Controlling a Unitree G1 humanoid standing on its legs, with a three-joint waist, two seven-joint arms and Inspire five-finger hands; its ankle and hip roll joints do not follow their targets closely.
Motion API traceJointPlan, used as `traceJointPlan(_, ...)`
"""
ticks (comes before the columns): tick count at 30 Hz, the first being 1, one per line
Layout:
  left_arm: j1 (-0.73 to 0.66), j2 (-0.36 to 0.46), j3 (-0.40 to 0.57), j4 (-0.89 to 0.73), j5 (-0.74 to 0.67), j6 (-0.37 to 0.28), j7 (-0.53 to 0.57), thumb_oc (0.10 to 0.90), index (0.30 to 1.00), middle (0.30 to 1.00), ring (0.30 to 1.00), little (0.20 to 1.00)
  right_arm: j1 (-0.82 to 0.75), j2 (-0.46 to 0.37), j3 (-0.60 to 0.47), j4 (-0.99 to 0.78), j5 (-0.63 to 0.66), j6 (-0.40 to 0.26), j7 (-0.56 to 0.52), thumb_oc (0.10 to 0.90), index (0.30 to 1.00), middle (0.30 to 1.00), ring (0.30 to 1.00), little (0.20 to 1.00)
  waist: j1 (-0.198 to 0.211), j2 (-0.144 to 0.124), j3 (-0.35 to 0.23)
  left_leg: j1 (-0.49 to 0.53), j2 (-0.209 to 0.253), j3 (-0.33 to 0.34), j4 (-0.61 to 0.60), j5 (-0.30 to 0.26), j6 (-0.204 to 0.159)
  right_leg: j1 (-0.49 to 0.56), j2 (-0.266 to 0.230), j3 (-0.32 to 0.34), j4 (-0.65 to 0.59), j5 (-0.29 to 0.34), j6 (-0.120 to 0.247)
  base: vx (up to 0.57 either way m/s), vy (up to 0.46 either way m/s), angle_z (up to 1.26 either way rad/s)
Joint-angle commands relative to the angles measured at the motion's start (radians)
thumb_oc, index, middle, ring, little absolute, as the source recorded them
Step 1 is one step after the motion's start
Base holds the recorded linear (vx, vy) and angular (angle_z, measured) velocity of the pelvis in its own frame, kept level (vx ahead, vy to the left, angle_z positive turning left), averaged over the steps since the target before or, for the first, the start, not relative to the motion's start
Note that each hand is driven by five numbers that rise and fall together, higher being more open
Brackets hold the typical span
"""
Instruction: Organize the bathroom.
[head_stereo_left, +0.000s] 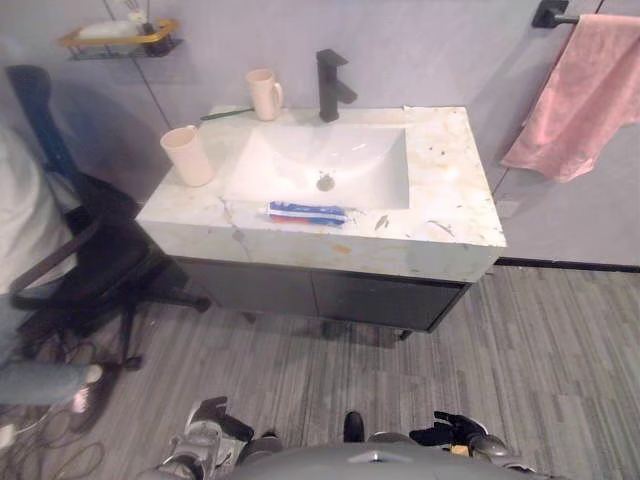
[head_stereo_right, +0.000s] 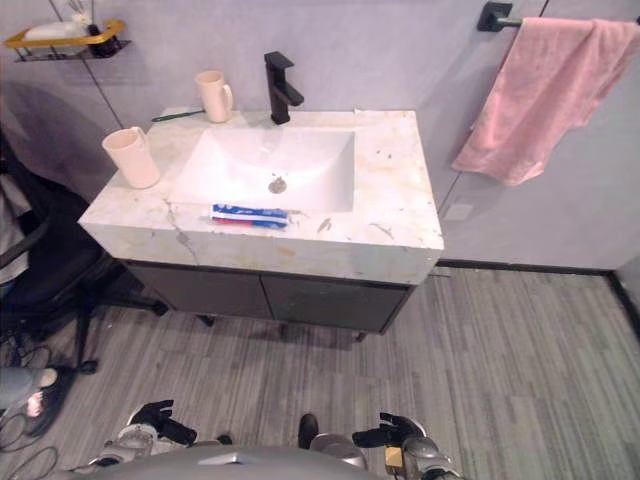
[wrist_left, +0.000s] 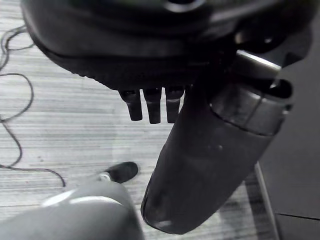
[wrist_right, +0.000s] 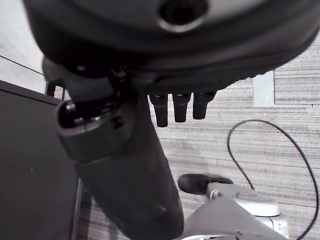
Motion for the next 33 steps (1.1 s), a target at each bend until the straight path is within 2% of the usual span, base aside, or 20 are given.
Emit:
traceJointPlan(1, -0.016, 0.03, -0.013, 0.006, 0.006, -0.03, 0.046, 0.8, 0.9, 0.9, 0.9, 0.9, -0.01, 0.003, -0.019, 0.019, 0.036, -0.001, -0.012, 0.8, 0.9, 0.9, 0.9, 0.9, -0.001, -0.008, 0.005, 0.053, -0.058, 0.015, 0.002, -0.045, 0.066, -0.018, -0.094, 0.016, 0.039, -0.009, 0.109, 0.07, 0.21, -0.24)
traceJointPlan(7, -0.01, 0.038, -0.024, 0.012, -0.025, -0.091, 0.101, 0.8, 0.9, 0.9, 0.9, 0.9, 0.006, 0.009, -0.023, 0.036, -0.007, -0.005, 0.007, 0.8, 0.9, 0.9, 0.9, 0.9, -0.016, 0.014, -0.013, 0.108, -0.082, 0.029, -0.098, -0.042, 0.085, -0.026, -0.107, 0.009, 0.046, 0.002, 0.131, 0.05, 0.137, 0.01)
traceJointPlan(9, -0.012, 0.044, 0.001, 0.0, -0.068, -0.189, 0.278, 0.8, 0.9, 0.9, 0.9, 0.9, 0.004, 0.014, -0.02, 0.034, -0.009, 0.0, 0.01, 0.8, 0.9, 0.9, 0.9, 0.9, -0.015, 0.014, -0.016, 0.122, -0.092, 0.032, -0.12, -0.045, 0.09, -0.034, -0.116, -0.001, 0.043, 0.016, 0.141, 0.0, 0.06, -0.13)
traceJointPlan(11, -0.005, 0.064, 0.068, -0.106, -0.058, -0.309, 0.518, 0.8, 0.9, 0.9, 0.9, 0.9, -0.003, 0.028, -0.019, 0.022, 0.037, 0.012, -0.007, 0.8, 0.9, 0.9, 0.9, 0.9, 0.007, 0.01, -0.019, 0.13, -0.105, 0.028, -0.132, -0.056, 0.1, -0.042, -0.127, -0.014, 0.043, 0.027, 0.149, -0.01, 0.004, 0.02)
traceJointPlan(12, -0.002, 0.064, 0.072, -0.117, -0.054, -0.307, 0.525, 0.8, 0.9, 0.9, 0.9, 0.9, -0.003, 0.029, -0.019, 0.021, 0.04, 0.013, -0.008, 0.8, 0.9, 0.9, 0.9, 0.9, 0.009, 0.01, -0.019, 0.13, -0.106, 0.028, -0.132, -0.056, 0.101, -0.042, -0.127, -0.015, 0.043, 0.028, 0.149, -0.02, -0.015, 0.06)
traceJointPlan(13, 0.007, 0.065, 0.094, -0.173, -0.015, -0.337, 0.587, 0.8, 0.9, 0.9, 0.9, 0.9, -0.005, 0.034, -0.02, 0.015, 0.05, 0.023, -0.011, 0.8, 0.9, 0.9, 0.9, 0.9, 0.021, 0.007, -0.017, 0.128, -0.108, 0.026, -0.13, -0.057, 0.103, -0.044, -0.131, -0.021, 0.045, 0.031, 0.15, -0.02, -0.021, 0.06)
traceJointPlan(15, 0.022, 0.068, 0.121, -0.309, 0.068, -0.382, 0.657, 0.8, 0.9, 0.9, 0.9, 0.9, -0.006, 0.044, -0.031, 0.007, 0.124, 0.037, -0.029, 0.8, 0.9, 0.9, 0.9, 0.9, 0.044, 0.0, -0.013, 0.125, -0.112, 0.025, -0.127, -0.058, 0.105, -0.044, -0.138, -0.032, 0.048, 0.036, 0.152, -0.03, -0.026, 0.08)
traceJointPlan(16, 0.024, 0.068, 0.123, -0.322, 0.085, -0.397, 0.666, 0.8, 0.9, 0.9, 0.9, 0.9, -0.005, 0.045, -0.032, 0.005, 0.14, 0.04, -0.034, 0.8, 0.9, 0.9, 0.9, 0.9, 0.046, -0.001, -0.012, 0.125, -0.113, 0.024, -0.127, -0.059, 0.105, -0.043, -0.139, -0.033, 0.048, 0.036, 0.152, -0.05, -0.022, 0.09)
traceJointPlan(18, 0.027, 0.138, 0.106, -0.675, 0.142, -0.383, 0.683, 0.8, 0.9, 0.9, 0.9, 0.9, -0.003, 0.048, -0.061, 0.01, 0.148, 0.049, -0.035, 0.8, 0.9, 0.9, 0.9, 0.9, 0.075, -0.002, -0.013, 0.117, -0.114, 0.017, -0.128, -0.061, 0.11, -0.032, -0.138, -0.04, 0.039, 0.033, 0.145, -0.06, -0.017, 0.13)
traceJointPlan(19, 0.027, 0.15, 0.107, -0.715, 0.141, -0.378, 0.675, 0.8, 0.9, 0.9, 0.9, 0.9, -0.002, 0.049, -0.063, 0.011, 0.147, 0.049, -0.035, 0.8, 0.9, 0.9, 0.9, 0.9, 0.077, -0.002, -0.014, 0.117, -0.114, 0.016, -0.128, -0.061, 0.11, -0.03, -0.137, -0.041, 0.038, 0.033, 0.145, -0.05, -0.011, 0.19)
traceJointPlan(20, 0.021, 0.188, 0.115, -0.835, 0.15, -0.394, 0.655, 0.8, 0.9, 0.9, 0.9, 0.9, -0.002, 0.046, -0.067, 0.014, 0.147, 0.051, -0.031, 0.8, 0.9, 0.9, 0.9, 0.9, 0.087, 0.0, -0.016, 0.114, -0.115, 0.012, -0.129, -0.06, 0.111, -0.026, -0.136, -0.044, 0.033, 0.032, 0.144, -0.04, -0.013, 0.21)
traceJointPlan(21, 0.019, 0.223, 0.13, -0.949, 0.156, -0.369, 0.626, 0.8, 0.9, 0.9, 0.9, 0.9, 0.0, 0.045, -0.071, 0.015, 0.146, 0.051, -0.028, 0.8, 0.9, 0.9, 0.9, 0.9, 0.095, 0.0, -0.017, 0.111, -0.115, 0.008, -0.128, -0.06, 0.112, -0.022, -0.135, -0.046, 0.031, 0.03, 0.143, -0.04, -0.019, 0.2)
traceJointPlan(22, 0.023, 0.233, 0.135, -0.982, 0.168, -0.399, 0.617, 0.8, 0.9, 0.9, 0.9, 0.9, 0.001, 0.045, -0.073, 0.016, 0.142, 0.049, -0.026, 0.8, 0.9, 0.9, 0.9, 0.9, 0.098, 0.0, -0.018, 0.11, -0.115, 0.006, -0.128, -0.06, 0.112, -0.02, -0.135, -0.047, 0.029, 0.028, 0.143, -0.03, -0.036, 0.15)
traceJointPlan(23, 0.013, 0.276, 0.161, -1.146, 0.141, -0.349, 0.558, 0.8, 0.9, 0.9, 0.9, 0.9, 0.004, 0.046, -0.075, 0.016, 0.146, 0.045, -0.023, 0.8, 0.9, 0.9, 0.9, 0.9, 0.108, 0.0, -0.019, 0.108, -0.114, 0.002, -0.127, -0.061, 0.113, -0.015, -0.134, -0.052, 0.029, 0.026, 0.142, -0.03, -0.058, 0.09)
traceJointPlan(25, -0.015, 0.332, 0.19, -1.349, 0.156, -0.319, 0.426, 0.8, 0.9, 0.9, 0.9, 0.9, 0.003, 0.053, -0.067, 0.021, 0.156, 0.03, -0.025, 0.8, 0.9, 0.9, 0.9, 0.9, 0.118, -0.001, -0.022, 0.109, -0.111, -0.004, -0.126, -0.061, 0.113, -0.001, -0.133, -0.06, 0.027, 0.02, 0.143, -0.04, -0.083, 0.13)
traceJointPlan(26, -0.019, 0.336, 0.193, -1.367, 0.152, -0.304, 0.416, 0.8, 0.9, 0.9, 0.9, 0.9, 0.003, 0.054, -0.065, 0.022, 0.157, 0.029, -0.025, 0.8, 0.9, 0.9, 0.9, 0.9, 0.118, -0.002, -0.022, 0.11, -0.111, -0.004, -0.126, -0.061, 0.113, 0.0, -0.133, -0.06, 0.027, 0.019, 0.143, -0.03, -0.061, 0.24)
traceJointPlan(27, -0.055, 0.367, 0.194, -1.45, 0.146, -0.239, 0.366, 0.8, 0.9, 0.9, 0.9, 0.9, 0.002, 0.055, -0.055, 0.026, 0.161, 0.024, -0.025, 0.8, 0.9, 0.9, 0.9, 0.9, 0.117, 0.0, -0.027, 0.113, -0.109, -0.005, -0.127, -0.062, 0.113, 0.005, -0.133, -0.061, 0.026, 0.015, 0.145, -0.01, -0.029, 0.22)
traceJointPlan(28, -0.071, 0.384, 0.192, -1.475, 0.14, -0.22, 0.335, 0.8, 0.9, 0.9, 0.9, 0.9, 0.0, 0.057, -0.05, 0.028, 0.16, 0.021, -0.025, 0.8, 0.9, 0.9, 0.9, 0.9, 0.116, 0.0, -0.029, 0.114, -0.108, -0.004, -0.128, -0.063, 0.113, 0.007, -0.133, -0.061, 0.026, 0.013, 0.145, -0.02, -0.037, 0.17)
traceJointPlan(31, -0.194, 0.506, 0.147, -1.569, 0.14, -0.076, 0.154, 0.8, 0.9, 0.9, 0.9, 0.9, -0.012, 0.048, -0.026, 0.043, 0.119, 0.02, -0.012, 0.8, 0.9, 0.9, 0.9, 0.9, 0.099, 0.013, -0.049, 0.125, -0.104, 0.007, -0.131, -0.067, 0.113, 0.018, -0.132, -0.055, 0.025, 0.003, 0.152, -0.01, -0.008, 0.02)
traceJointPlan(33, -0.246, 0.564, 0.132, -1.586, 0.115, -0.045, 0.113, 0.8, 0.9, 0.9, 0.9, 0.9, -0.018, 0.044, -0.018, 0.05, 0.105, 0.022, -0.007, 0.8, 0.9, 0.9, 0.9, 0.9, 0.094, 0.019, -0.054, 0.13, -0.103, 0.012, -0.131, -0.069, 0.114, 0.021, -0.133, -0.05, 0.024, 0.002, 0.155, -0.01, 0.002, -0.02)
